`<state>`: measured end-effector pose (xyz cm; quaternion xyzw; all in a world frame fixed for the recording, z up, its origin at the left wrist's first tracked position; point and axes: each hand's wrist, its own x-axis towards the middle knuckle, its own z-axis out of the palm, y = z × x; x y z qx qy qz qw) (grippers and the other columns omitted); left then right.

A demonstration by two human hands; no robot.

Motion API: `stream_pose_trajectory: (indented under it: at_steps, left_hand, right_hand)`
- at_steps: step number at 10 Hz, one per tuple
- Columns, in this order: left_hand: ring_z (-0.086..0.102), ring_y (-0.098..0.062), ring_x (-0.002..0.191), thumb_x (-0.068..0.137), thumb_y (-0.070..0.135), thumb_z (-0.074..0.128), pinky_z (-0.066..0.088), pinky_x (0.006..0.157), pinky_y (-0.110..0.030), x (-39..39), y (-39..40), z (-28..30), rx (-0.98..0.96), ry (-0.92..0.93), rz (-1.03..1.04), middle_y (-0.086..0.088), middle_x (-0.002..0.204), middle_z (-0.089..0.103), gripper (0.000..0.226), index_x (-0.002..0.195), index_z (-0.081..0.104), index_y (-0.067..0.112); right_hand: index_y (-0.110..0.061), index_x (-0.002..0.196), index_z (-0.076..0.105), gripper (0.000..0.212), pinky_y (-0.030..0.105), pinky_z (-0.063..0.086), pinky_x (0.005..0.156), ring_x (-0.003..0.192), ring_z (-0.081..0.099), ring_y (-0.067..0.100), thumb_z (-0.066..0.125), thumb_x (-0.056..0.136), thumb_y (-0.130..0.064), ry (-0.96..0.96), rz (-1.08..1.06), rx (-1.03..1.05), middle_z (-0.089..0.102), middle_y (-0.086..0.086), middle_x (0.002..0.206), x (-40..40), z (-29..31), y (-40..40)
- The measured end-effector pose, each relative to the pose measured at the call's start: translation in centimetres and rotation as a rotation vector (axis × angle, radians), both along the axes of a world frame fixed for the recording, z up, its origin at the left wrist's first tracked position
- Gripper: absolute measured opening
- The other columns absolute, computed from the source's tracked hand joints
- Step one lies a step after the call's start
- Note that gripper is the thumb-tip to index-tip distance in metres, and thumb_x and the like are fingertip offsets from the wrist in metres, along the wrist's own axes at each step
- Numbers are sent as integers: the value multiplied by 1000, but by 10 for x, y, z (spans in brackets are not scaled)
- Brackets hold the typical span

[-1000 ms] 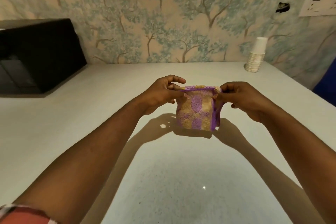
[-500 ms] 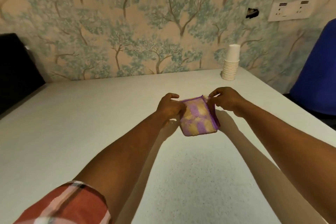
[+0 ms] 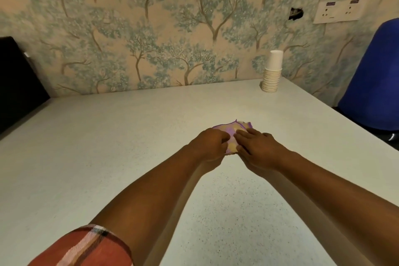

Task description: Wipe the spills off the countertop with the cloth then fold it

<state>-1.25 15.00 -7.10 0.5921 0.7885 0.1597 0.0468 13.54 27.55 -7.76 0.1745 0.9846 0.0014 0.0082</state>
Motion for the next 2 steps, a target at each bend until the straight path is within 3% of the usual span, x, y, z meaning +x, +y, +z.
stream_pose_trajectory:
  at_steps: [1,2]
  left_hand:
    - [61,-31,97,92,22,51,39,72,-31,3,-27,11,-44,77,-22,-7,102,69,24,106,69,13]
    - [61,-26,106,91,22,52,47,88,-36,-2,-58,30,9,102,-9,-5,118,69,34,121,65,18]
  right_hand:
    - [-20,142,48,46,48,40,104,140,39,27,31,106,-43,-15,-42,82,49,1,149,12,7,-15]
    - [-21,113,63,33,41,44,92,120,53,27,37,103,-40,13,-63,113,63,1,109,15,27,-36]
